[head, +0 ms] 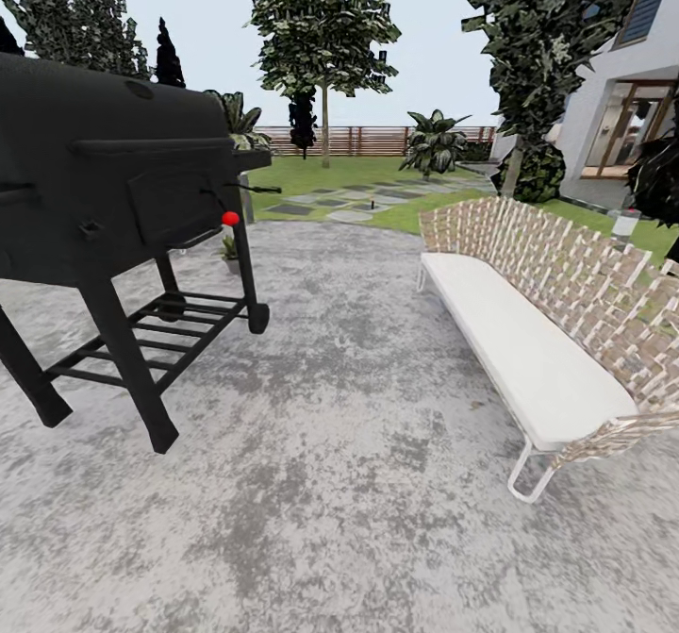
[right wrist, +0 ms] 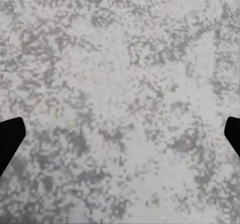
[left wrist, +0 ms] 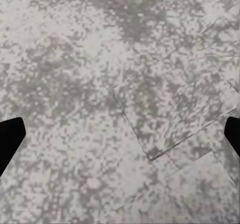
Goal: Pick up the pesticide atomizer in the garden and spray insectifuge to fully cover both potted plants in the garden.
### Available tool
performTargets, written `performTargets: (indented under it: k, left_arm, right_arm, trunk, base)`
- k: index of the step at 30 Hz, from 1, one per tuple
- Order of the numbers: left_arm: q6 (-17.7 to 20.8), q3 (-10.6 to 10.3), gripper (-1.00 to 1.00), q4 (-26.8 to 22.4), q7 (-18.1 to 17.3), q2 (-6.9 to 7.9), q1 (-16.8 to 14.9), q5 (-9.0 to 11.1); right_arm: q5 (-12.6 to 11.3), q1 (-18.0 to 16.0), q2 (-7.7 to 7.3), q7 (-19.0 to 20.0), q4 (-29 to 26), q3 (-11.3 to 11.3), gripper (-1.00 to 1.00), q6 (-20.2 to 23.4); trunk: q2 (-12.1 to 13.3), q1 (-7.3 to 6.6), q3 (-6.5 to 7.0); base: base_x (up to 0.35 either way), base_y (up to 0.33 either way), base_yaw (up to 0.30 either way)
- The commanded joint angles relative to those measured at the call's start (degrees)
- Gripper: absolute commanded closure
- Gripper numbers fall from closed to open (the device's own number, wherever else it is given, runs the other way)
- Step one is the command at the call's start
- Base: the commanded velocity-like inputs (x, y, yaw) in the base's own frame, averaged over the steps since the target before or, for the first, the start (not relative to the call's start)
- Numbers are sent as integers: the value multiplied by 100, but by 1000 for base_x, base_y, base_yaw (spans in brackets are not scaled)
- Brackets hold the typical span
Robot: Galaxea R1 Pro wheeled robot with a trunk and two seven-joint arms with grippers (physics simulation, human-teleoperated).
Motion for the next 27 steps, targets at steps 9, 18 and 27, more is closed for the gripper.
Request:
performTargets:
  k: [9, 18, 27]
  left_arm:
    - [-19, 2, -100, 5, -4, -2, -3, 5]
    - [-19, 2, -100, 5, -3, 0, -3, 5]
    - [-19, 2, -100, 5, -4, 0, -4, 5]
  right_arm:
    - [1, -3, -2, 2, 5, 1, -100, -18]
    - [1, -3, -2, 2, 6, 3, -100, -18]
    - [1, -3, -2, 2, 6, 4, -100, -18]
  trunk:
    - [-2, 2, -5]
    - [-2, 2, -5]
    - [-2, 2, -5]
  base:
    - [337, 0, 0]
    - [337, 0, 0]
    - [337, 0, 0]
